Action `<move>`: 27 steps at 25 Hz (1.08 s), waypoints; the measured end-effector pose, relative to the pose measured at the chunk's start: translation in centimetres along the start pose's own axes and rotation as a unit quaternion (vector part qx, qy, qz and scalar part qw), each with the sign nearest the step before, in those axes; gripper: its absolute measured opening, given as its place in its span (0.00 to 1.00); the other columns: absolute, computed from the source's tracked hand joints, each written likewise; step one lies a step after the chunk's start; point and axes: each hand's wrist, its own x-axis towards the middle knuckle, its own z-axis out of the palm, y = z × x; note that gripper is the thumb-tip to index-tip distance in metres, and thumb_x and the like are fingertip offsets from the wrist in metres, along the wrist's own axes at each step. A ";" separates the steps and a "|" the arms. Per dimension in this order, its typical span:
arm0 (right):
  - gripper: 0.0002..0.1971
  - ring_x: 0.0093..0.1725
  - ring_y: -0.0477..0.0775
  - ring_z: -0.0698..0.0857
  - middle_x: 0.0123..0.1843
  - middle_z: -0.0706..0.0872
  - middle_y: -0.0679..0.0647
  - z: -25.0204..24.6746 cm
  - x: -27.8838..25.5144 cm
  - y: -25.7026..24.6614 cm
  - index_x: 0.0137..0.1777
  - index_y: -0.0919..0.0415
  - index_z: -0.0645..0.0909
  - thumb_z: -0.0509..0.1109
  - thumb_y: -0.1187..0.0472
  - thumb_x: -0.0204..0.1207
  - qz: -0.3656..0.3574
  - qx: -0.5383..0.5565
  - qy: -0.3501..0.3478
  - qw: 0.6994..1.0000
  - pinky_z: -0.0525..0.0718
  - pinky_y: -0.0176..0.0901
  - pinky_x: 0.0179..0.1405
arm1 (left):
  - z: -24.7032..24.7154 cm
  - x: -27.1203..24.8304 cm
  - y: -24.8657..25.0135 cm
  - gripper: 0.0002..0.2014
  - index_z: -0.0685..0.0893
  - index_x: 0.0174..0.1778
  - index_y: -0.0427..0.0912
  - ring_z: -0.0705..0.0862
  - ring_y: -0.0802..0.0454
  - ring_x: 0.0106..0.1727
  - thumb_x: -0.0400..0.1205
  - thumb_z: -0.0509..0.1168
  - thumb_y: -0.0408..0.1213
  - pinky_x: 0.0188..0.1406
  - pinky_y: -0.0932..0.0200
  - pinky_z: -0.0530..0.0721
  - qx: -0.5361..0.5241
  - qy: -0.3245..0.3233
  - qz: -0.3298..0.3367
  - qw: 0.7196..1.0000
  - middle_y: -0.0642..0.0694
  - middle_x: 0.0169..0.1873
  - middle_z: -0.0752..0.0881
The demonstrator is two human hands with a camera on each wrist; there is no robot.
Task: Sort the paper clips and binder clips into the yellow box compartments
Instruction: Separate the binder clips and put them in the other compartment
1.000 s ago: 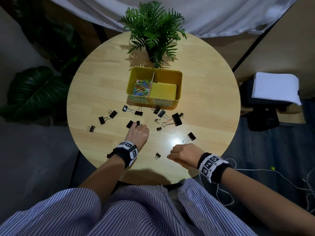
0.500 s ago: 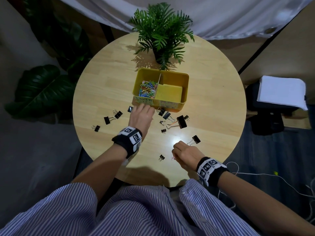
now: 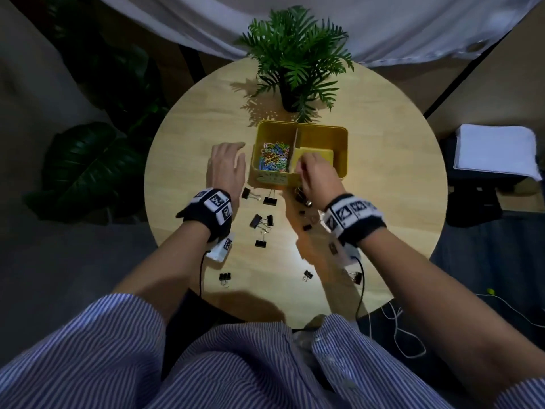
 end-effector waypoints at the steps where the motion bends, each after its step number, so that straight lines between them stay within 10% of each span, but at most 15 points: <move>1: 0.03 0.41 0.60 0.81 0.47 0.81 0.62 0.1 1.7 -0.8 0.47 0.64 0.74 0.61 0.65 0.80 0.014 0.009 0.014 1.000 0.82 0.54 0.42 | -0.4 -0.9 -1.6 0.15 0.82 0.65 0.38 0.76 0.42 0.67 0.86 0.56 0.34 0.65 0.47 0.78 0.001 -0.011 -0.027 1.000 0.38 0.62 0.82; 7: 0.04 0.51 0.61 0.85 0.51 0.87 0.63 2.2 6.3 -2.1 0.50 0.65 0.83 0.69 0.66 0.77 0.122 0.050 0.055 0.990 0.85 0.55 0.52 | -2.3 -6.4 -8.0 0.22 0.67 0.77 0.43 0.67 0.31 0.72 0.86 0.56 0.35 0.66 0.37 0.73 0.109 -0.202 -0.265 0.937 0.36 0.75 0.66; 10: 0.12 0.57 0.61 0.82 0.59 0.83 0.63 2.6 3.8 -2.8 0.59 0.67 0.81 0.69 0.66 0.76 -0.004 -0.023 0.091 0.996 0.83 0.49 0.56 | -2.0 -7.4 -8.0 0.28 0.56 0.83 0.54 0.58 0.25 0.78 0.87 0.57 0.45 0.75 0.34 0.65 0.050 -0.282 -0.308 0.907 0.34 0.82 0.55; 13: 0.13 0.55 0.60 0.84 0.57 0.86 0.62 4.8 -3.4 -2.6 0.55 0.65 0.83 0.72 0.69 0.71 -0.185 -0.173 0.012 0.967 0.84 0.51 0.52 | -0.5 -7.6 -5.7 0.31 0.52 0.82 0.65 0.41 0.24 0.82 0.85 0.58 0.51 0.79 0.27 0.54 -0.003 -0.307 -0.302 0.903 0.42 0.85 0.45; 18: 0.29 0.80 0.75 0.52 0.83 0.55 0.68 6.9 -7.5 2.3 0.82 0.59 0.54 0.55 0.52 0.83 0.147 -0.215 -0.177 0.949 0.62 0.77 0.72 | 2.1 -7.8 -2.5 0.29 0.60 0.81 0.65 0.32 0.26 0.81 0.84 0.61 0.49 0.79 0.25 0.49 0.016 -0.348 -0.229 0.909 0.46 0.85 0.37; 23: 0.27 0.77 0.81 0.31 0.84 0.32 0.55 9.2 -9.5 0.6 0.78 0.28 0.40 0.47 0.41 0.81 0.075 -0.173 -0.258 0.947 0.45 0.92 0.63 | 3.6 -10.0 -1.7 0.33 0.57 0.80 0.69 0.32 0.31 0.82 0.83 0.64 0.45 0.78 0.24 0.45 0.052 -0.406 -0.104 0.906 0.50 0.85 0.37; 27: 0.29 0.80 0.73 0.36 0.85 0.36 0.53 6.4 -10.0 0.7 0.78 0.27 0.42 0.52 0.41 0.81 0.064 -0.159 -0.213 0.962 0.49 0.89 0.66 | -0.3 -9.9 -2.3 0.48 0.50 0.82 0.65 0.42 0.34 0.84 0.73 0.74 0.44 0.79 0.26 0.52 0.081 -0.301 -0.154 0.938 0.45 0.85 0.43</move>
